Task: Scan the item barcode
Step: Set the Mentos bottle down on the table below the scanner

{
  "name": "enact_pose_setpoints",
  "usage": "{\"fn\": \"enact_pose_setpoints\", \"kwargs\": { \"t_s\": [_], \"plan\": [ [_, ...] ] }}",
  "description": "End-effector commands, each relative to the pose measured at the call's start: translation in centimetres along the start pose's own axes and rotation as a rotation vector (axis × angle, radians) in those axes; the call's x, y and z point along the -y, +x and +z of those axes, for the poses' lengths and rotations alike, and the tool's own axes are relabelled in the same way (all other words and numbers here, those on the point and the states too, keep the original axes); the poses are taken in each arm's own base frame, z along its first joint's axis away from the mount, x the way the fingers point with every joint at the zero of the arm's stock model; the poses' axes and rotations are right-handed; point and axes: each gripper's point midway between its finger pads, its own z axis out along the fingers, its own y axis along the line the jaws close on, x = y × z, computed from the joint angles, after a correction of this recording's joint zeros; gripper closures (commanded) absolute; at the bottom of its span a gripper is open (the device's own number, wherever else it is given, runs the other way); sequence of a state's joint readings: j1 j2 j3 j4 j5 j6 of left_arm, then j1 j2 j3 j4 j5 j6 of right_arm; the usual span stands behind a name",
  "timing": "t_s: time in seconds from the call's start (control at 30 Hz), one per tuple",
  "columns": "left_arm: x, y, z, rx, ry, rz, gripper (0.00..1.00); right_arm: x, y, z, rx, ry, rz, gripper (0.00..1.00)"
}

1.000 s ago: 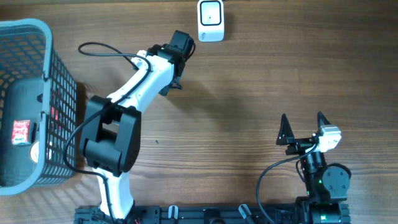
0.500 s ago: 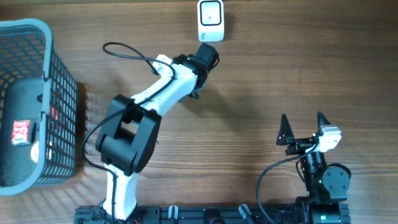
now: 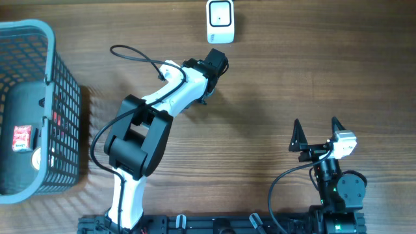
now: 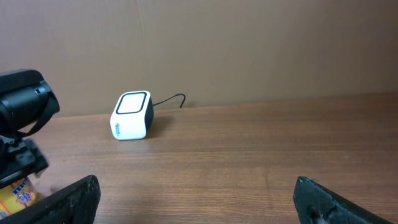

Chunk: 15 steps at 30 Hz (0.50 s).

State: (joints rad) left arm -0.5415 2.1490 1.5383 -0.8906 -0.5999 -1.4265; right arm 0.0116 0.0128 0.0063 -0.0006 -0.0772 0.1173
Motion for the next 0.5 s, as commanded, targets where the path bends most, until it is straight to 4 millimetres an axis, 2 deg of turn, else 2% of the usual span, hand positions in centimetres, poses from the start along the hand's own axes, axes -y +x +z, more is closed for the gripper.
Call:
{"fn": "enact_pose_setpoints", "kwargs": {
  "t_s": [0.0,0.17,0.27,0.37,0.47],
  "plan": [
    [-0.1,-0.5,0.2,0.031,-0.017,0.001,0.00,0.1,-0.1,0.0,0.005,0.006,0.015,0.00],
    [-0.3,-0.7,-0.3,0.028,-0.021,0.022,0.00,0.1,-0.1,0.0,0.005,0.006,0.016,0.00],
    [-0.6,-1.0,-1.5,0.028,-0.015,0.029,0.00,0.1,-0.1,0.0,0.005,0.006,0.016,0.00],
    [-0.3,-1.6,-3.1,0.031,0.022,0.044,0.00,0.1,-0.1,0.0,0.005,0.006,0.015,0.00],
    [0.5,-2.5,-5.9,0.038,0.101,0.076,0.00,0.1,-0.1,0.0,0.005,0.006,0.016,0.00]
  ]
}}
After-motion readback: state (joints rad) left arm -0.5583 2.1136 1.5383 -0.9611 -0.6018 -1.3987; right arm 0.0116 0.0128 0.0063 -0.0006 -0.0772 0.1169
